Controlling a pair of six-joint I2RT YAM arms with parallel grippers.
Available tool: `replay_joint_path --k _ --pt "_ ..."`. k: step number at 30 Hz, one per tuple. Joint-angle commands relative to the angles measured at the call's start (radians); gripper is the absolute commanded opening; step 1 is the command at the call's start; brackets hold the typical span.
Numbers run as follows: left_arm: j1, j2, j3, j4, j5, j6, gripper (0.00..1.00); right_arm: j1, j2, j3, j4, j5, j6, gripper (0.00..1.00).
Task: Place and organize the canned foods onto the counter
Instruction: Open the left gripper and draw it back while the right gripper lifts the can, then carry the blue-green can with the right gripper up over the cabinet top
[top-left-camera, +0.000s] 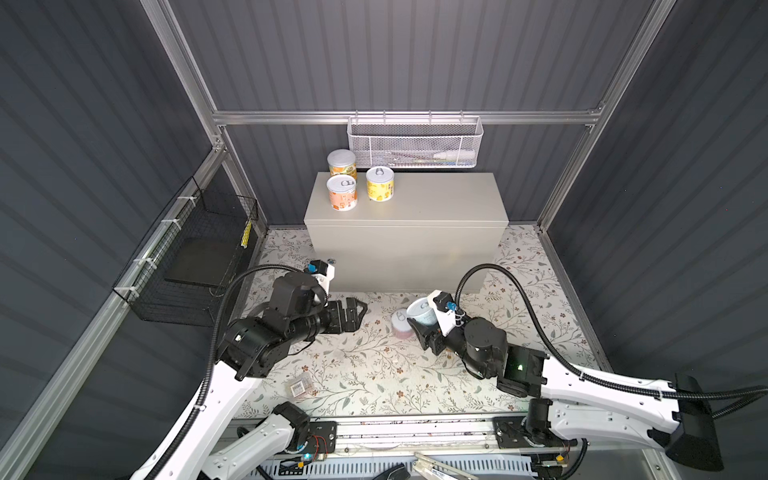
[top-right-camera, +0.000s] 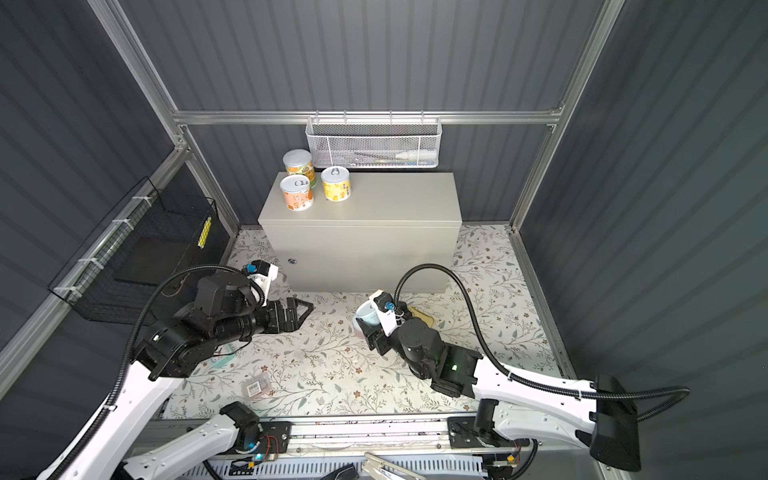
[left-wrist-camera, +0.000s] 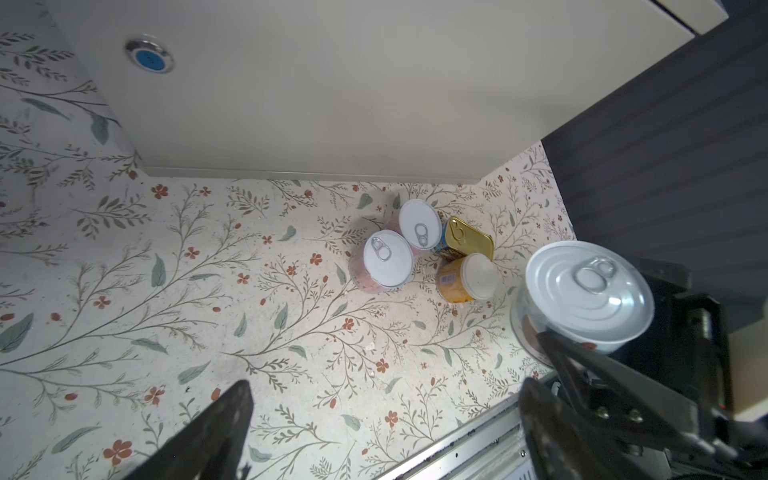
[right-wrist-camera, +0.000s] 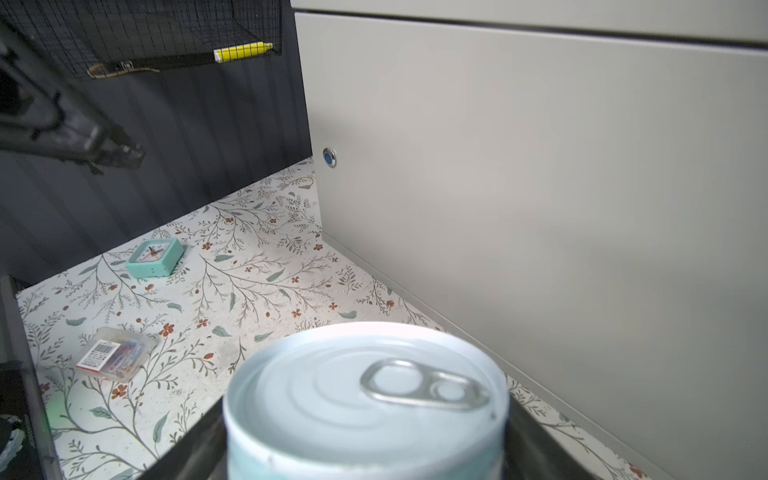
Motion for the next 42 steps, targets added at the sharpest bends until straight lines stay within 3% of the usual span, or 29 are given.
replay_joint_path --k 1,11,19,30,42 --pt "0.007 -0.028 -0.054 -0.01 -0.083 -0.041 1.0 -0.006 0.006 0.119 0.067 -0.031 -0.023 0.75" --pt "0.007 -0.069 -0.132 -0.001 -0.125 -0.062 1.0 -0.066 0.126 0.394 0.081 -0.149 -0.088 0.76" --pt "0.007 -0.102 -0.165 -0.017 -0.162 -0.057 1.0 -0.22 0.301 0.647 0.089 -0.278 -0.106 0.76" --pt "0.007 -0.118 -0.228 -0.001 -0.182 -0.043 1.0 -0.354 0.623 1.02 0.052 -0.323 -0.131 0.76" --pt "0.007 -0.067 -0.284 0.069 -0.202 -0.017 1.0 -0.396 0.857 1.181 0.128 -0.337 -0.121 0.76"
